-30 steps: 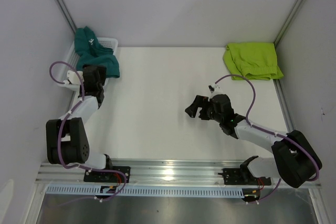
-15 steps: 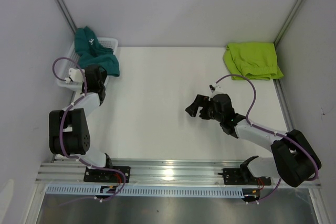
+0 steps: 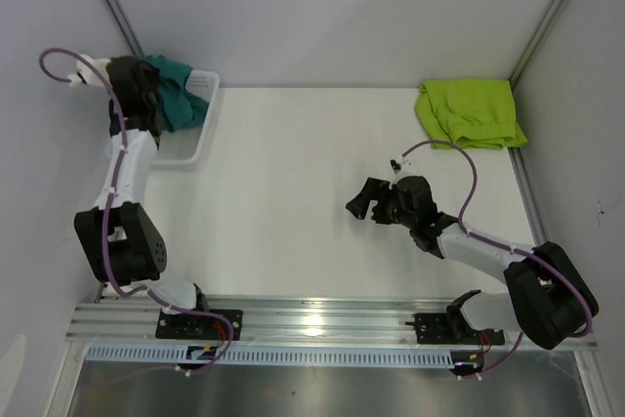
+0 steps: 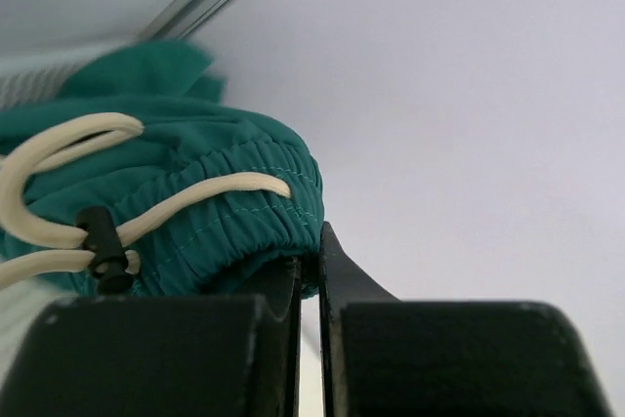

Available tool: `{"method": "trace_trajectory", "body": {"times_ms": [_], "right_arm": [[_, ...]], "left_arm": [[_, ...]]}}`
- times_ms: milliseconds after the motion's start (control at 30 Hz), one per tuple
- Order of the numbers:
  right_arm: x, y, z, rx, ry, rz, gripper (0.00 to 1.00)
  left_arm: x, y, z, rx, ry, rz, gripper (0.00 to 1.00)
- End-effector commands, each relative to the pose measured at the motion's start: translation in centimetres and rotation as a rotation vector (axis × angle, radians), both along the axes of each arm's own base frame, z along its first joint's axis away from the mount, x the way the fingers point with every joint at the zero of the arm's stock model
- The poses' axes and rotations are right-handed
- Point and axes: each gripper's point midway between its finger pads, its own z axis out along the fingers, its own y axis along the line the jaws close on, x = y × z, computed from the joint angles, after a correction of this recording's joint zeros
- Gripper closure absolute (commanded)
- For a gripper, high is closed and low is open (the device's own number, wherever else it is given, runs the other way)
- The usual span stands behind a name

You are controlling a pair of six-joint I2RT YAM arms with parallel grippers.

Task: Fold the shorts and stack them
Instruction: Grab the shorts from the pile, then move the shorts to the center of the board

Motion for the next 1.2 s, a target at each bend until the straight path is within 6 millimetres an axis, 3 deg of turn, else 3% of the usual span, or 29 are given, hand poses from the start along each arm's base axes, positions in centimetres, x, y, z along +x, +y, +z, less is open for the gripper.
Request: {"method": "trace_trajectory", "body": {"times_ms": [0,33,67,233,300,400,467,500,600,733,767,933,1000,1067,1100,1167], "right_arm": [[0.3,0.1,1.4,0.028,-0.045,0.003,0.06],[0.3,0.1,1.5,0.029,-0.047,0.003,0.05],[0.3,0.2,1.6,0.029,-0.049,0.005,0.05],[0.3,0.1,2.1,0.032,-0.064,0.004,0.06],[0.3,0.0,2.4,0.028,-0.076,0.002,0.06],[0.4,-0.2,2.9,0.026,-0.093,0.0,0.05],[0.5,-0.1,3.4,0.033,-0.105,0.002,0.05],[0.6,0.0,3.8,0.036,-0.112,0.004,0.06],[0.5,0.1,5.7,0.051,-0.152,0.019,0.06],[0.5,-0.3,8.4,0.064,-0.209,0.011,0.05],[0.5,-0.3,9.8,0.079,-0.241,0.008,0.05],[0.5,-1.3,12.6,0.078,-0.295,-0.026,0.05],[0.4,-2.1,13.6,0.072,-0.328,-0.05,0.05],[0.4,-2.8,13.6,0.058,-0.339,-0.073,0.05],[0.2,-3.3,13.4,0.052,-0.338,-0.091,0.05],[0.1,-4.0,12.9,0.051,-0.329,-0.112,0.04]], "left_arm": [[-0.3,-0.2,10.5,0.129,-0.125,-0.065,1.0],[-0.5,-0.4,11.8,0.155,-0.136,-0.08,1.0],[-1.2,-0.8,15.6,0.173,-0.194,-0.092,1.0],[-4.5,-5.2,23.8,0.23,-0.369,-0.28,1.0],[-5.7,-7.8,25.2,0.221,-0.423,-0.395,1.0],[-9.3,-14.1,29.7,0.24,-0.569,-0.644,1.0],[-10.5,-17.1,30.0,0.252,-0.566,-0.76,1.0],[-11.7,-18.7,31.4,0.268,-0.602,-0.811,1.0],[-14.5,-21.6,32.9,0.273,-0.638,-0.933,1.0],[-18.8,-23.6,36.3,0.282,-0.735,-1.038,1.0],[-19.1,-23.8,36.4,0.276,-0.74,-1.057,1.0],[-22.4,-26.2,36.7,0.214,-0.797,-1.219,1.0],[-21.9,-27.1,34.6,0.157,-0.776,-1.276,1.0],[-23.8,-27.8,34.1,0.154,-0.788,-1.31,1.0],[-21.8,-28.2,30.6,0.111,-0.708,-1.313,1.0],[-24.1,-28.6,29.6,0.122,-0.717,-1.324,1.0]]}}
